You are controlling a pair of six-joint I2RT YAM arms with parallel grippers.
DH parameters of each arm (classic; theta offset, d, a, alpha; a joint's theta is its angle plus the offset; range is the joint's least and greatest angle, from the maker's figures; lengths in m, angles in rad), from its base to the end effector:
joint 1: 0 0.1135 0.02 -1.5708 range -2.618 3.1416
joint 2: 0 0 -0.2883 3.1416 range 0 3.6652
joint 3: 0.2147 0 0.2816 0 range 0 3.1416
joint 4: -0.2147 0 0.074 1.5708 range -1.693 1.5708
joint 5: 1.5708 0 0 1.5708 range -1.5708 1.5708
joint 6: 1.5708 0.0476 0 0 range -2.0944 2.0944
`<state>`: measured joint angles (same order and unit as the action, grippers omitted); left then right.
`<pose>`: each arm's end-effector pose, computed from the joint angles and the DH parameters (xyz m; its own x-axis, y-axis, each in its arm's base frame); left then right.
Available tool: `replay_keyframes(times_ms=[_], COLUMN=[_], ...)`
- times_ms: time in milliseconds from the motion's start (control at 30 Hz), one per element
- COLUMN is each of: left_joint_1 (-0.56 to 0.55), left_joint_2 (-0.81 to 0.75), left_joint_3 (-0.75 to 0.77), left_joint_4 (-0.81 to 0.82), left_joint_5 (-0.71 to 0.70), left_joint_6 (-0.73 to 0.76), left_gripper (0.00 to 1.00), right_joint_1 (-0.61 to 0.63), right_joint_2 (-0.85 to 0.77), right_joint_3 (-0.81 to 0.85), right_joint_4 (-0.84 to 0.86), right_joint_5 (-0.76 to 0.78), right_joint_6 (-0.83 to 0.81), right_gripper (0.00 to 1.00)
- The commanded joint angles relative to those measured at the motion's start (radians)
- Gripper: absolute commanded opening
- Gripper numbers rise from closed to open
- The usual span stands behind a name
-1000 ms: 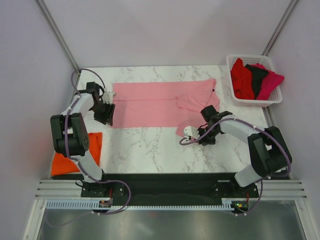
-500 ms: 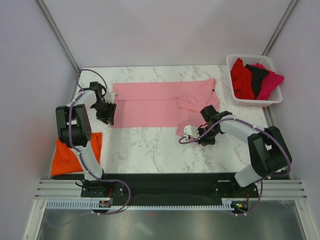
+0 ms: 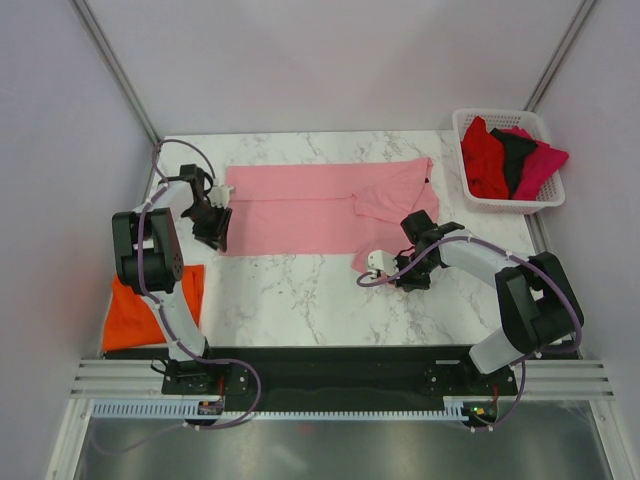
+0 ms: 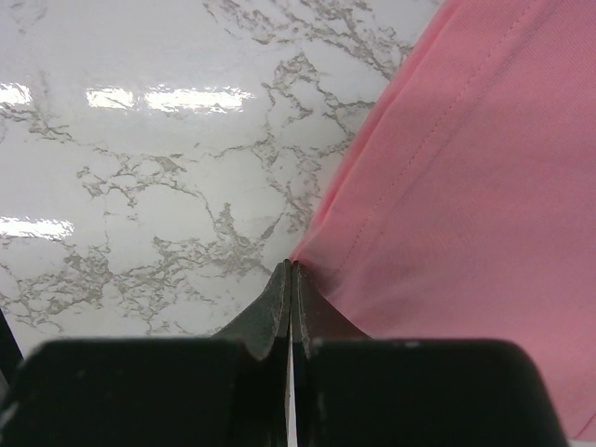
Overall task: Fold and stack the t-shirts
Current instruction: Fold the tshirt
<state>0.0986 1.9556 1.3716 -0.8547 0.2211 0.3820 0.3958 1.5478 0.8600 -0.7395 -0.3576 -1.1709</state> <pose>0.4058 0.0296 0.1597 -0.9405 0.2725 -0.2033 0.3053 0.9399 -0.1526 0.2529 0.1237 0.1560 0.0197 -0.9269 -0.3748 -0.9997 -0.0225 0.0031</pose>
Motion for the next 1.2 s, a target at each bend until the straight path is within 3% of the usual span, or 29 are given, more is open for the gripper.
replay_keyframes(times_ms=[0,233,333,433,700,1167], left_joint_1=[-0.005,-0.010,-0.011,-0.011,-0.011,-0.011], left_joint_2=[0.002,0.006,0.012,0.017,-0.012,0.002], left_joint_3=[-0.006,-0.022,-0.019,-0.006,0.050,0.245], left_joint_4=[0.003,-0.001,-0.006,-0.015,-0.041,-0.101], left_joint_5=[0.034,0.046,0.055,0.067,0.096,0.132], left_joint_6=[0.004,0.009,0.008,0.008,-0.006,-0.008], left_gripper=[0.40,0.35,0.25,0.02,0.02,0.02], right_joint_1=[0.005,0.005,0.005,0.003,-0.087,-0.199], right_joint_2=[-0.006,-0.008,-0.008,-0.011,-0.011,0.104], right_joint_3=[0.007,0.005,0.004,0.017,0.178,0.490], right_joint_4=[0.012,0.026,0.034,0.046,0.065,0.069], right_joint_5=[-0.012,-0.012,-0.009,0.008,0.017,0.072], right_joint_6=[0.008,0.030,0.045,0.080,0.194,0.218], right_gripper=[0.00,0.00,0.00,0.00,0.00,0.00])
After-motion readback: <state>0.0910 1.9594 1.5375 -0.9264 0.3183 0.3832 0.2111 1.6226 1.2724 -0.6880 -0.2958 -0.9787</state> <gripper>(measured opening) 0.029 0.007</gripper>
